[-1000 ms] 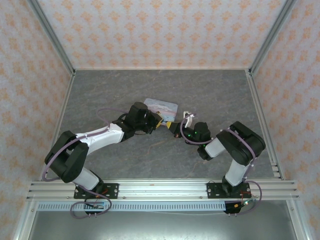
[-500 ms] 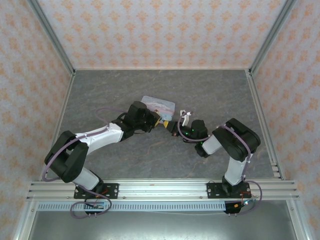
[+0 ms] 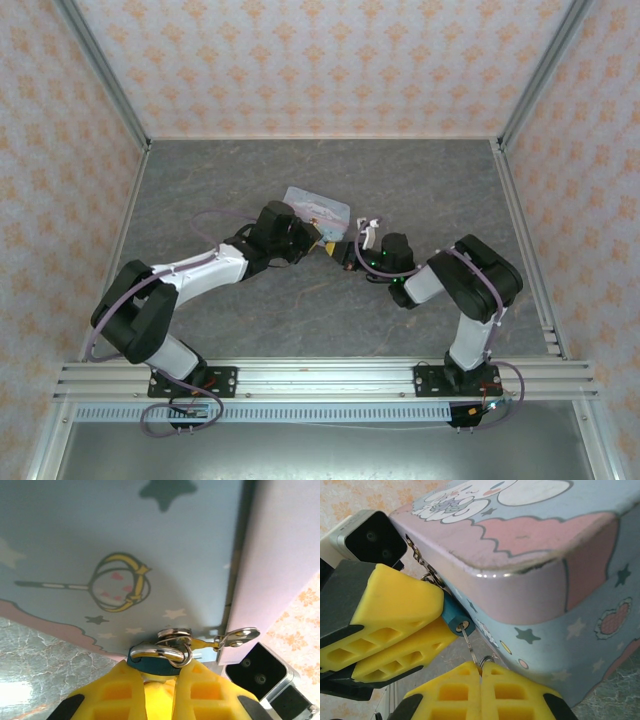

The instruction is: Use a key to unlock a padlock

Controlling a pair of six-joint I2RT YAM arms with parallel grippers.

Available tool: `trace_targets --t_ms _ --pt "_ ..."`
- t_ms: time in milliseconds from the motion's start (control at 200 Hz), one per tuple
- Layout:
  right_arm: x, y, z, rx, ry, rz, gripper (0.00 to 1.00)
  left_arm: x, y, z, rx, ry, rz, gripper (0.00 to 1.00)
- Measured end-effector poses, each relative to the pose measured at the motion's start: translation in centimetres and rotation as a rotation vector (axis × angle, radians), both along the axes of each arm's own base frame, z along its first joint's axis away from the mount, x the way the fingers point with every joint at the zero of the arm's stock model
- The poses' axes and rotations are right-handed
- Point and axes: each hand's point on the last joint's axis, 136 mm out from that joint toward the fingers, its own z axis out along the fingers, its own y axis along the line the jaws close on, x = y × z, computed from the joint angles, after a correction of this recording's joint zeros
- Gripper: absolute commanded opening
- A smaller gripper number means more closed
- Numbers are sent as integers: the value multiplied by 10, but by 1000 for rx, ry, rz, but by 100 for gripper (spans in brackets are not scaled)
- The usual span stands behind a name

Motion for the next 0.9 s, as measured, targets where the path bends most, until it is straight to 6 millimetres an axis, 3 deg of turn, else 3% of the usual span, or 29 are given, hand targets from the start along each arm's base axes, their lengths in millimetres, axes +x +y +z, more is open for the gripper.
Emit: trace_targets --t_ms 901 --pt "6 -9 -3 -45 -73 78 0 1 -5 -10 6 24 -20 11"
